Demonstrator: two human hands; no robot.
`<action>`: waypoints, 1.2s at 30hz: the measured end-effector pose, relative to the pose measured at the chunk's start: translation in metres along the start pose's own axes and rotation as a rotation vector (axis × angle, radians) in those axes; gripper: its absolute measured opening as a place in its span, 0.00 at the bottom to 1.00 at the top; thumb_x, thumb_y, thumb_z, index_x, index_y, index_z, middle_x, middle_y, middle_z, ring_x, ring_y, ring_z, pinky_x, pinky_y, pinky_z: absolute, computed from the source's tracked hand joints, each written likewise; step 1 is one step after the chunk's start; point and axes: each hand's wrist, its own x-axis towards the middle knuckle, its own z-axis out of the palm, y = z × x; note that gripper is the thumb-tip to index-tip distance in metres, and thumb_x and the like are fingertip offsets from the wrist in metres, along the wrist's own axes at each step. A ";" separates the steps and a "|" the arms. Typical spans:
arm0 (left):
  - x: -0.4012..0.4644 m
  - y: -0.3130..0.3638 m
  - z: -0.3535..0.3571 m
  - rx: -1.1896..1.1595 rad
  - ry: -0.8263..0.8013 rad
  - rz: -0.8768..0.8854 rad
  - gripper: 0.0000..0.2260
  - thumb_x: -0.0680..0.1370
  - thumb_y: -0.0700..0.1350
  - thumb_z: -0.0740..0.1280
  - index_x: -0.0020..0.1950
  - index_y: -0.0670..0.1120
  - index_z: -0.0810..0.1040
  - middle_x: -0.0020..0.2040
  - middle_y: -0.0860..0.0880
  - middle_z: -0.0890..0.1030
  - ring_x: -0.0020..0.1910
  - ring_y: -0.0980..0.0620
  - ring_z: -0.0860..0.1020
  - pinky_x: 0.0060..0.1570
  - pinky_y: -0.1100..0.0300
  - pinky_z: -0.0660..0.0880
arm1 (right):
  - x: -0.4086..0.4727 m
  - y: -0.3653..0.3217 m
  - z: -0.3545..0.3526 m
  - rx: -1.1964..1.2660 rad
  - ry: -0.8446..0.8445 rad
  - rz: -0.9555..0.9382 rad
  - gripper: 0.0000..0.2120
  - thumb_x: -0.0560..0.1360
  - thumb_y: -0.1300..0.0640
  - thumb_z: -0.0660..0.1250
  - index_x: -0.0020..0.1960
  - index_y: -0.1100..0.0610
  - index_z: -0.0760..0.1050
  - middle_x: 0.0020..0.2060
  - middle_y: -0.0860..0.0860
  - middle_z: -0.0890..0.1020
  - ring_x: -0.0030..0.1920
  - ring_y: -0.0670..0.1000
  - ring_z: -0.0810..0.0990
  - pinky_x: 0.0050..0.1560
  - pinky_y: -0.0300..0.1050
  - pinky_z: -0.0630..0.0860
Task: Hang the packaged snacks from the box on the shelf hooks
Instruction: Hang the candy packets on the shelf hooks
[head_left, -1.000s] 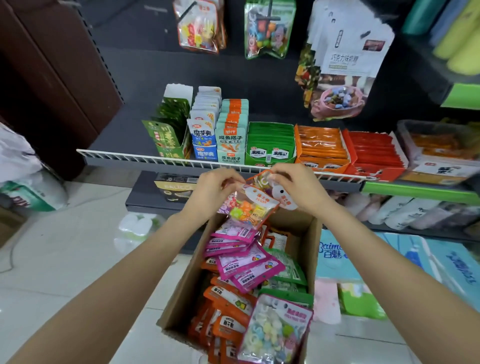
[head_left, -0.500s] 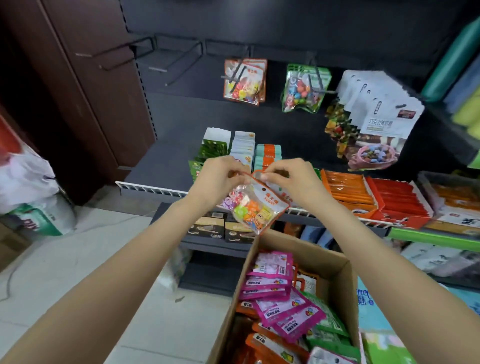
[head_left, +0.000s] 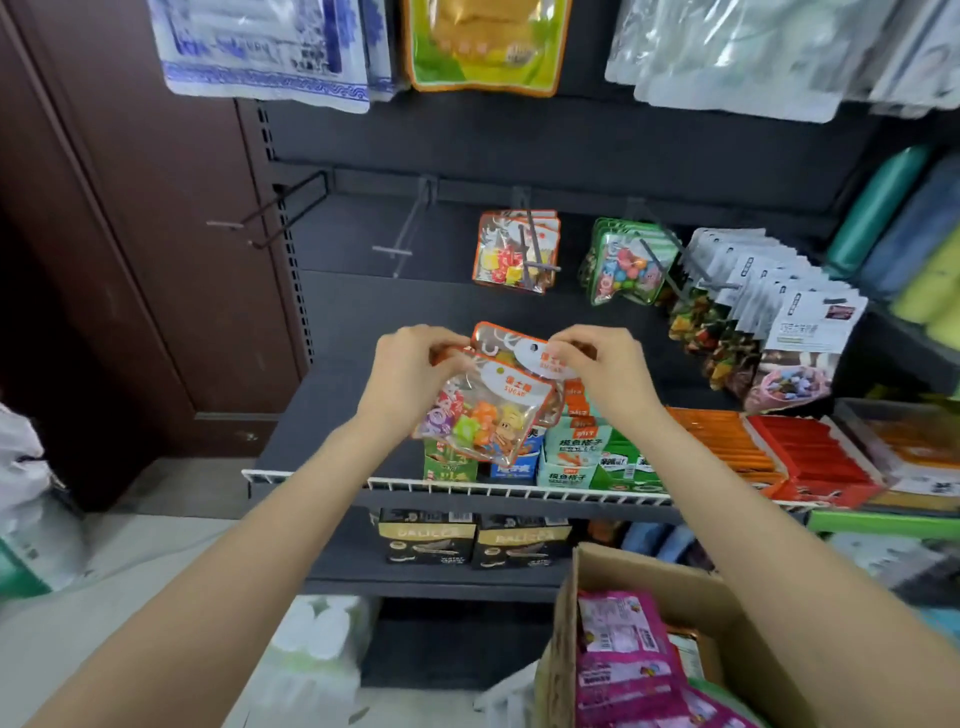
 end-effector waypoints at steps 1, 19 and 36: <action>0.004 -0.001 -0.002 0.006 0.004 -0.008 0.10 0.73 0.41 0.71 0.54 0.43 0.83 0.48 0.46 0.84 0.44 0.54 0.78 0.44 0.73 0.66 | 0.007 -0.004 0.004 -0.028 0.016 -0.011 0.06 0.76 0.60 0.66 0.46 0.58 0.82 0.39 0.45 0.81 0.40 0.42 0.77 0.42 0.25 0.68; 0.040 -0.012 -0.008 0.026 0.032 0.016 0.07 0.77 0.42 0.68 0.51 0.44 0.84 0.47 0.47 0.83 0.45 0.51 0.79 0.46 0.65 0.70 | 0.057 -0.016 0.017 -0.375 0.215 0.066 0.09 0.79 0.55 0.61 0.48 0.57 0.79 0.43 0.53 0.83 0.45 0.54 0.81 0.38 0.46 0.74; 0.060 0.007 0.013 0.381 0.068 0.018 0.10 0.78 0.35 0.61 0.55 0.41 0.79 0.52 0.43 0.76 0.47 0.42 0.77 0.40 0.54 0.71 | 0.096 0.005 0.026 -0.439 0.257 0.012 0.08 0.76 0.57 0.65 0.52 0.56 0.81 0.45 0.53 0.83 0.45 0.55 0.80 0.37 0.42 0.66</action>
